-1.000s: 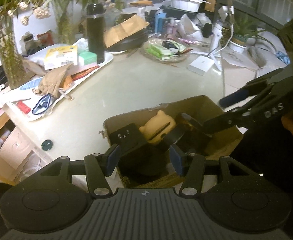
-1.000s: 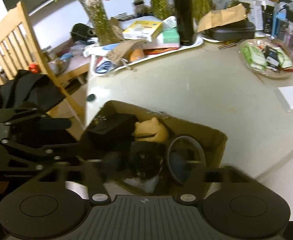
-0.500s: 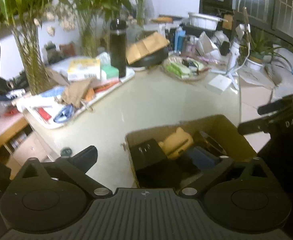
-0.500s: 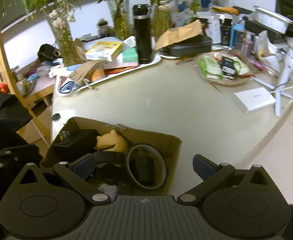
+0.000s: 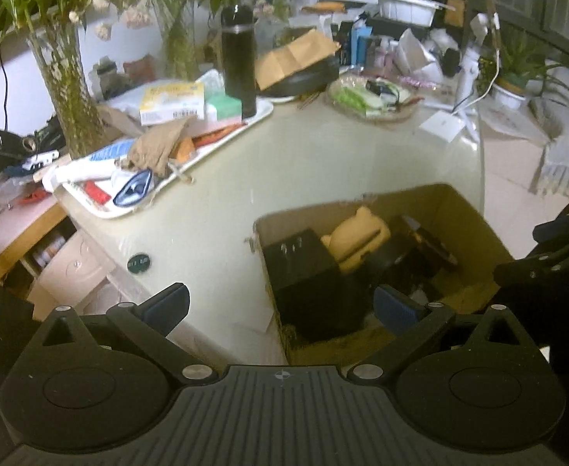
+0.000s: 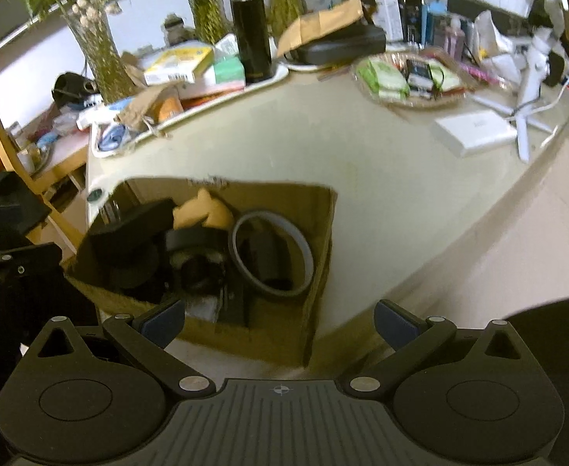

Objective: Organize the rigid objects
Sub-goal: 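Withdraw both grippers up out of the box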

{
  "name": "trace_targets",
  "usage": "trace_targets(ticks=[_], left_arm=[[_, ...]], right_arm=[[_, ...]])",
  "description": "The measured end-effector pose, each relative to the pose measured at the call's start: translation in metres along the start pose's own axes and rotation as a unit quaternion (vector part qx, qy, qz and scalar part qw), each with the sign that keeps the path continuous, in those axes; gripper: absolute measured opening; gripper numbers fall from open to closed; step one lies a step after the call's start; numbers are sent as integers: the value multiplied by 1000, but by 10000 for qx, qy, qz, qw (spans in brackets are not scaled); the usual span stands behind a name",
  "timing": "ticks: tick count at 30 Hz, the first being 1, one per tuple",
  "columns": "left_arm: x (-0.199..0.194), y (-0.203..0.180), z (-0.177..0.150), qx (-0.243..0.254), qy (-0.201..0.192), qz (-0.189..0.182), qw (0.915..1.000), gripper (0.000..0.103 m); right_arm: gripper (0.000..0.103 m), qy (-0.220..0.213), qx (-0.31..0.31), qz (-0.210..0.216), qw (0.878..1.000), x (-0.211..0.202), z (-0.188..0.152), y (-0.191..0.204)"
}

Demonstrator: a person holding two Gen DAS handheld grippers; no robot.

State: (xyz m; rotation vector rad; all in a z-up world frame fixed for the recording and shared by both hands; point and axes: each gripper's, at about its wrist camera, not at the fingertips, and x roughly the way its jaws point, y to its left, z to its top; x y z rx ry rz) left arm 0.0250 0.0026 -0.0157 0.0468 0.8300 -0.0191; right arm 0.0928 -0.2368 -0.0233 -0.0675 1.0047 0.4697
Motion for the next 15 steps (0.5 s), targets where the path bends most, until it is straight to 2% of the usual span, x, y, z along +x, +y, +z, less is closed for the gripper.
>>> trace_targets(ticks=[9,15], left_arm=[[13,-2,-13,-153,590,-33,9981,103],[15,-8,-18,-63,757,-49,9971,103]], right_arm=[[103,425,-140,48,9990,12,-9,9],[103,560,-176,55,9983,15,-13,13]])
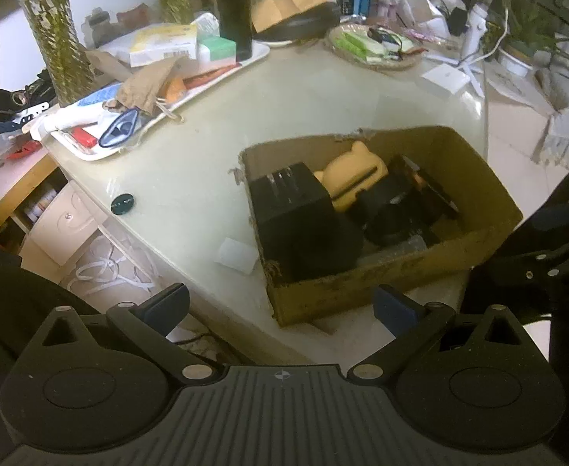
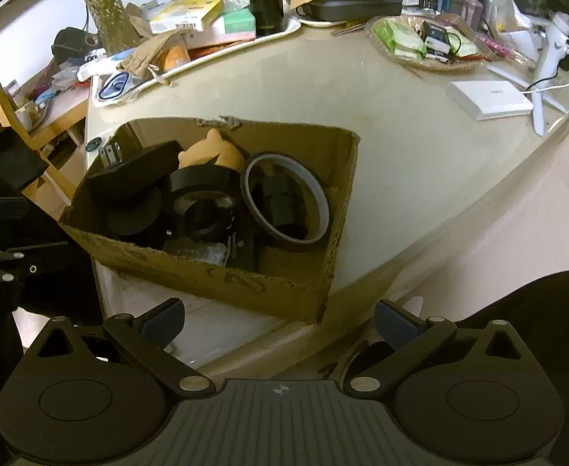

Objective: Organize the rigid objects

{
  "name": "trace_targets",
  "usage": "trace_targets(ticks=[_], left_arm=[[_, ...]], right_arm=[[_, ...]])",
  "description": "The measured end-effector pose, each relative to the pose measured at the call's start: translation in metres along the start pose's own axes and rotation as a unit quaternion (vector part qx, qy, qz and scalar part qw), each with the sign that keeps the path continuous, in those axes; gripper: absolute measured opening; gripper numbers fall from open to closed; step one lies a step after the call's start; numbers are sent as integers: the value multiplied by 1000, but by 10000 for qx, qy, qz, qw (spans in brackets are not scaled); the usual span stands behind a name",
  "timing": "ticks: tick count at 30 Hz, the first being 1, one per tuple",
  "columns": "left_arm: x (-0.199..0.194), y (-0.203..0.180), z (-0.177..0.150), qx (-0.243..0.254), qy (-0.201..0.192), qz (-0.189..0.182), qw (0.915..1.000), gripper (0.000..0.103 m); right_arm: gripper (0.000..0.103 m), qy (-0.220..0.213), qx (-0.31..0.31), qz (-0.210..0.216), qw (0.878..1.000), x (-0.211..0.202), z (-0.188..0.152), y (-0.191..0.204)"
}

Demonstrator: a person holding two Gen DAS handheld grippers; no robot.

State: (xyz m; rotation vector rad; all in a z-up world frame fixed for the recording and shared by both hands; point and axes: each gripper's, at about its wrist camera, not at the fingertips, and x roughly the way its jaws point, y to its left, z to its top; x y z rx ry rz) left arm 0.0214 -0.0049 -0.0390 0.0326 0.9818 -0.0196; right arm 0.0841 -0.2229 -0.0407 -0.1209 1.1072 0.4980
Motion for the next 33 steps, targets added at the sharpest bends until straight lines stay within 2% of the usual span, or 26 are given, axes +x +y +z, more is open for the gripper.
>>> trace_targets(ticks=[11,33], left_arm=[[3,-7,-3,87,167,-12,9998,103],[4,-8,-4,140,236,32,9996,103]], right_arm=[[103,89,-33,9,10000,3,-2,3],[103,79,-18,20,10000,2,-2,3]])
